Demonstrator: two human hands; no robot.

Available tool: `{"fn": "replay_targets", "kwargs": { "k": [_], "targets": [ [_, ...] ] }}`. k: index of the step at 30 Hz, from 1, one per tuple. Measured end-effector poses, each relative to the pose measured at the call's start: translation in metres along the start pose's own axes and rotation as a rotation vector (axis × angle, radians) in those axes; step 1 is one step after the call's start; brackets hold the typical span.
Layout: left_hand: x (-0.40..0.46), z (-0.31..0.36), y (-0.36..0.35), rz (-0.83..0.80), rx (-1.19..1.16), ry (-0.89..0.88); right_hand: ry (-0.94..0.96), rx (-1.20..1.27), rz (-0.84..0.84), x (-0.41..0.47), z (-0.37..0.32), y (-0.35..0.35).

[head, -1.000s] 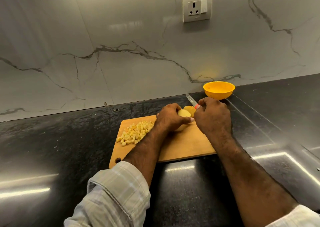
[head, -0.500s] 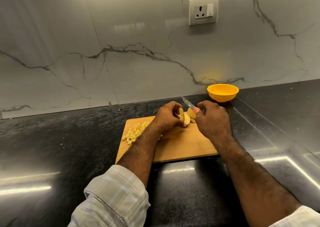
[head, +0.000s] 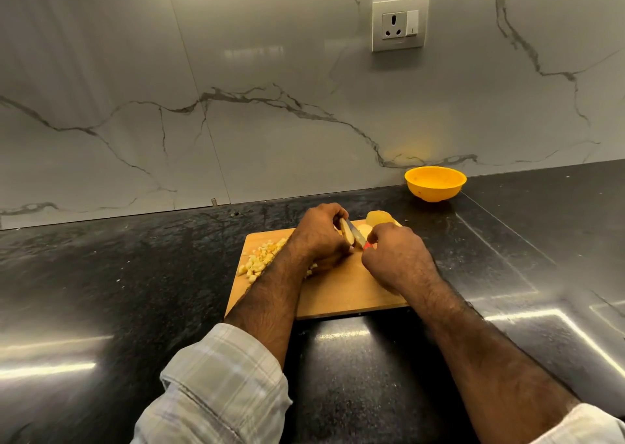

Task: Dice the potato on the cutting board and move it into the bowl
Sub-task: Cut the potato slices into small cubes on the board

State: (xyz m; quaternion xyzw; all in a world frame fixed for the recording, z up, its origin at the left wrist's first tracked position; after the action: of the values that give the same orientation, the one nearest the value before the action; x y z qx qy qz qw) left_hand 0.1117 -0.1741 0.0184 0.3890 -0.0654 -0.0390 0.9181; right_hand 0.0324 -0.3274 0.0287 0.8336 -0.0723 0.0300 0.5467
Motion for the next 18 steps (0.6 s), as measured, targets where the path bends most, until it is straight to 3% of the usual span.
{"fn": "replay_targets", "kwargs": {
  "k": [18],
  "targets": [
    [-0.01, -0.004, 0.008, -0.06, 0.343, 0.045, 0.044, -0.136, -0.108, -0.006, -0.015, -0.007]
  ]
}}
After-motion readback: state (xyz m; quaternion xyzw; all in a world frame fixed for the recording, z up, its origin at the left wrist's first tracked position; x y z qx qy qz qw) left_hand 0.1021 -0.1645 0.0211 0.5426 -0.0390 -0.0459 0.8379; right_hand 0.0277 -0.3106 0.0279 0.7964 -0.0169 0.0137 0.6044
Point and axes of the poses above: each hand's wrist, its own x-axis towards the middle knuckle, its own y-axis out of the back of the hand, z = x × y, the point moved 7 cm from there along x, towards the middle knuckle, and after that the axes turned 4 degrees about -x, right-handed, at the moved point
